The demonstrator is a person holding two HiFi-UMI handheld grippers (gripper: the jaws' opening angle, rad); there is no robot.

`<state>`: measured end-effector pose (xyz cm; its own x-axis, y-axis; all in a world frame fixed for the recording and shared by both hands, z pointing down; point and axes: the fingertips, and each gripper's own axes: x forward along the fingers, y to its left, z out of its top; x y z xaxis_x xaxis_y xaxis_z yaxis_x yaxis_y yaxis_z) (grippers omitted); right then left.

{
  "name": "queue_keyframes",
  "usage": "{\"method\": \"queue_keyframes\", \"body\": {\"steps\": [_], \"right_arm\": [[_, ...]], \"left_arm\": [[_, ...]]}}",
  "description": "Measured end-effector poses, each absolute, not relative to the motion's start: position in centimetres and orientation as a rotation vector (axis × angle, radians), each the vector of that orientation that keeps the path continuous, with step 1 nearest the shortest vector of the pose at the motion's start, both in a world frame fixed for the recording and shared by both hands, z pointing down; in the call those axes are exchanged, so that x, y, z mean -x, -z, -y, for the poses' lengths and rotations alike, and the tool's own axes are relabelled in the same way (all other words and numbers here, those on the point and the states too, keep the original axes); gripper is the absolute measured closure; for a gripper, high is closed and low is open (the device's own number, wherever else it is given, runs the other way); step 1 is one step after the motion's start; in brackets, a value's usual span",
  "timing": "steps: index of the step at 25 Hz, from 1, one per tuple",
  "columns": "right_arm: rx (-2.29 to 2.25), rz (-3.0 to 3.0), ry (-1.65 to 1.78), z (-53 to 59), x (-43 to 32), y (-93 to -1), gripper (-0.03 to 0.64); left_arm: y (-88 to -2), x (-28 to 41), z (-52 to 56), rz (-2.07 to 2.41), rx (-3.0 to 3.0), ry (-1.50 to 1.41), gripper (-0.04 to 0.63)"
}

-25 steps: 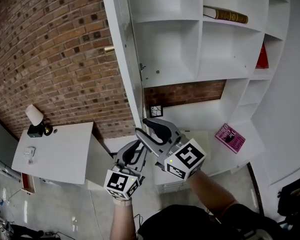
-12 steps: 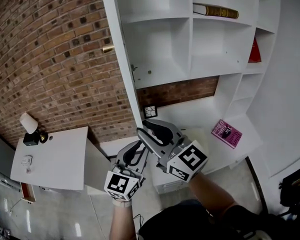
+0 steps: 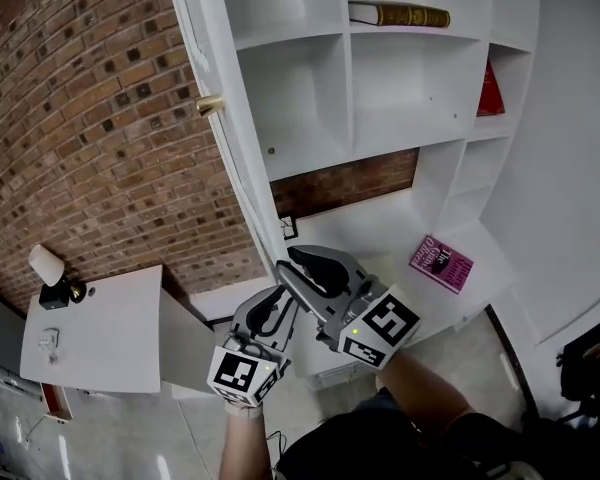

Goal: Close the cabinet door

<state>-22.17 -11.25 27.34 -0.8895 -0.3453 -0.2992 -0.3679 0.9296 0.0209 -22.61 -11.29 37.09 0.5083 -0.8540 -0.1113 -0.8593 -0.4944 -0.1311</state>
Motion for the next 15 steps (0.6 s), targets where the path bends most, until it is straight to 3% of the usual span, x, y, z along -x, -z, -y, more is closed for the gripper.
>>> {"method": "queue_keyframes", "body": {"steps": [15], "right_arm": [[0.574,-2.786,-0.109,17.1,15.9,-27.3,0.538]], "left_arm": [[-37.0,16.3,16.7,-1.37,2.641,-0.013,0.515]]}}
